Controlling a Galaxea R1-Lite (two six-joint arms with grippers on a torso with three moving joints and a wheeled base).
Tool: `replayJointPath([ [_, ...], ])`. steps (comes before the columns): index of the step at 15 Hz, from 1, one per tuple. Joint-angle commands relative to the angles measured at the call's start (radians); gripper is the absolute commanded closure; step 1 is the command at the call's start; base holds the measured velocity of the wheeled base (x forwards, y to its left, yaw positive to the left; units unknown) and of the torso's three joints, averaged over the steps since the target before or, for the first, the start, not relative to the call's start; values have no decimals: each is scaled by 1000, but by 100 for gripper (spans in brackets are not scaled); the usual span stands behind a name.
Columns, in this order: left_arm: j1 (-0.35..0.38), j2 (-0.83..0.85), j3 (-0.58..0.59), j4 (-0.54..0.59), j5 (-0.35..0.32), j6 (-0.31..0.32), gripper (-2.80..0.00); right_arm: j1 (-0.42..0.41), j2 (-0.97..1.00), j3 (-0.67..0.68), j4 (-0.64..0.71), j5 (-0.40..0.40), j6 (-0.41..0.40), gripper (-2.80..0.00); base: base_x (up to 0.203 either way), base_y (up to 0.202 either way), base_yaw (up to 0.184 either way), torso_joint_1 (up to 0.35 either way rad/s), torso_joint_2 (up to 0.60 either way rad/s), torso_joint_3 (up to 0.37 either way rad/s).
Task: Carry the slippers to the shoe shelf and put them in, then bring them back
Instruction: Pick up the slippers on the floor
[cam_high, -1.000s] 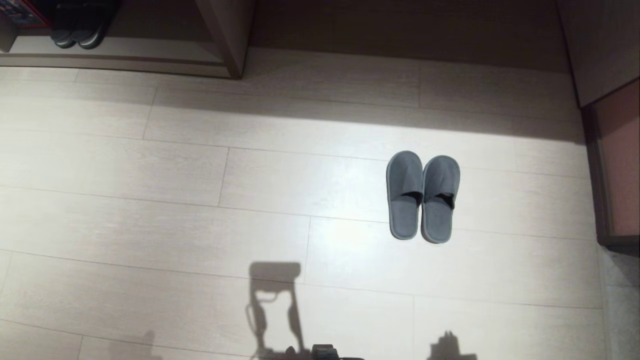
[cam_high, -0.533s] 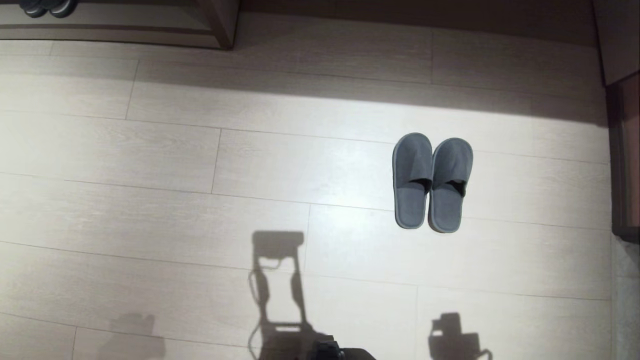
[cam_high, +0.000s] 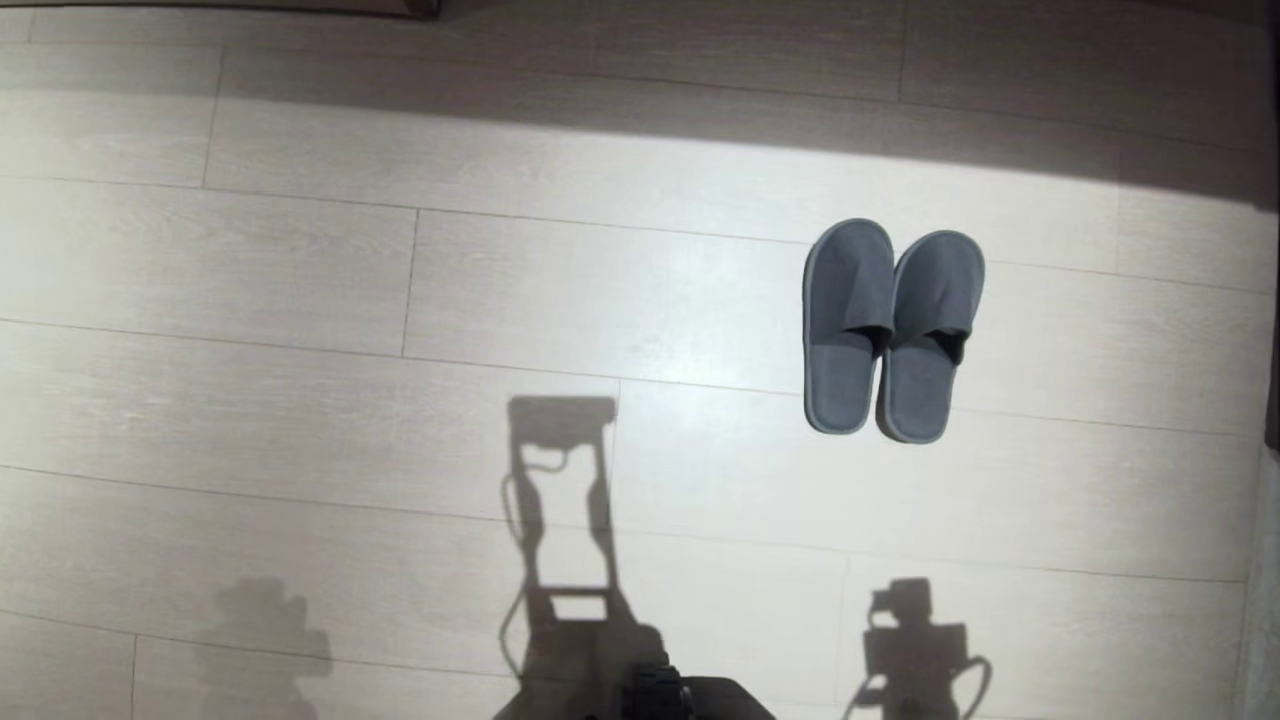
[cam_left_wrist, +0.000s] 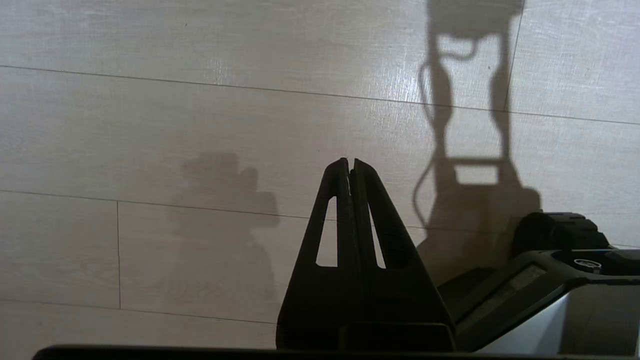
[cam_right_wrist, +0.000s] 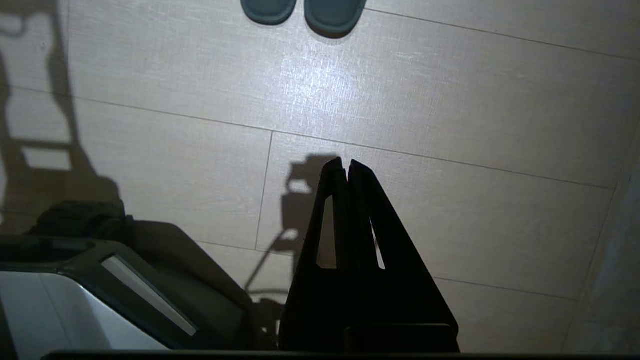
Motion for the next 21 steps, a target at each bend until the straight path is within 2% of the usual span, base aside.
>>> replayJointPath([
  [1,0,0,2,1,0,-1,0,0,-2,2,1,-1,-2,0,0,0,0,2,5,-193],
  [15,0,0,2,1,2,2,0,0,5,-26,-13,15,-4,0,0,0,0,3,1,-171],
  [17,0,0,2,1,0,2,0,2,112,-107,-10,57,-3,0,0,0,0,1,1,-18],
  [19,0,0,2,1,0,2,0,8,308,-178,-36,85,-2,0,0,0,0,0,0,0],
  [20,0,-1,2,1,0,2,0,12,370,-201,-60,93,-2,0,0,0,0,0,0,0],
  [21,0,0,2,1,0,2,0,18,481,-213,-139,99,-3,0,0,0,0,0,0,0],
])
